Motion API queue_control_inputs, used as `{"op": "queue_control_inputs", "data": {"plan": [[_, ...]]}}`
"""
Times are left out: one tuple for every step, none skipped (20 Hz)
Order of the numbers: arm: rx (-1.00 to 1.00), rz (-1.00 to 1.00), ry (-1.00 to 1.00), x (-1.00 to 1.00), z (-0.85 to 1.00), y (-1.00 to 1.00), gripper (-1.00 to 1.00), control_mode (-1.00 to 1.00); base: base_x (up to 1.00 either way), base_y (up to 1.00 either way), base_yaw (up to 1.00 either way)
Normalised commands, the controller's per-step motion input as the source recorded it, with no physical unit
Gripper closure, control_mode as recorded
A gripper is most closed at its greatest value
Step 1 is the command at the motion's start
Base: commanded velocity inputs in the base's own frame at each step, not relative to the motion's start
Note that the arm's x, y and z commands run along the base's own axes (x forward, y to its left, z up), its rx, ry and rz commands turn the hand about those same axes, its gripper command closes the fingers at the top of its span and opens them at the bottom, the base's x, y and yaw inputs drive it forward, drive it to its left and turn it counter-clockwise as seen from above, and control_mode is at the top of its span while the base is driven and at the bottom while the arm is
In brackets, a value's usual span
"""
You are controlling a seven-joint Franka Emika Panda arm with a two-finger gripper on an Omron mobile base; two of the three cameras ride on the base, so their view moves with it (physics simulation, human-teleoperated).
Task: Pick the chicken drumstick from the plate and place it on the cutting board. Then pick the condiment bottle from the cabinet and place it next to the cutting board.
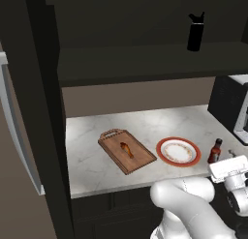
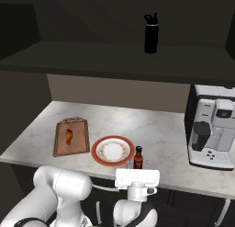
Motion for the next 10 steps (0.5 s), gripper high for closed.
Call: {"op": "queue_control_inputs", "data": {"plan": [[0.0,0.0,-0.02,-0.25,0.02,0.0,-1.0,-1.0,0.0,0.0,0.0],[0.0,0.0,-0.02,-0.26,0.02,0.0,-1.0,-1.0,0.0,0.0,0.0],[0.0,0.0,-0.02,-0.26,0.03,0.0,-1.0,-1.0,0.0,0.0,0.0],[0.0,0.0,-0.02,-0.27,0.04,0.0,-1.0,-1.0,0.0,0.0,0.0],[0.0,0.0,-0.03,-0.31,0.05,0.0,-1.0,-1.0,0.0,0.0,0.0],[0.0,0.0,-0.03,-0.32,0.06,0.0,-1.0,-1.0,0.0,0.0,0.0],[0.0,0.0,-0.04,-0.34,0.06,0.0,-1.0,-1.0,0.0,0.0,0.0],[0.0,0.0,-0.05,-0.35,0.06,0.0,-1.0,-1.0,0.0,0.0,0.0],[0.0,0.0,-0.05,-0.35,0.06,0.0,-1.0,-1.0,0.0,0.0,0.0],[0.0,0.0,-0.06,-0.35,0.08,0.0,-1.0,-1.0,0.0,0.0,0.0]]}}
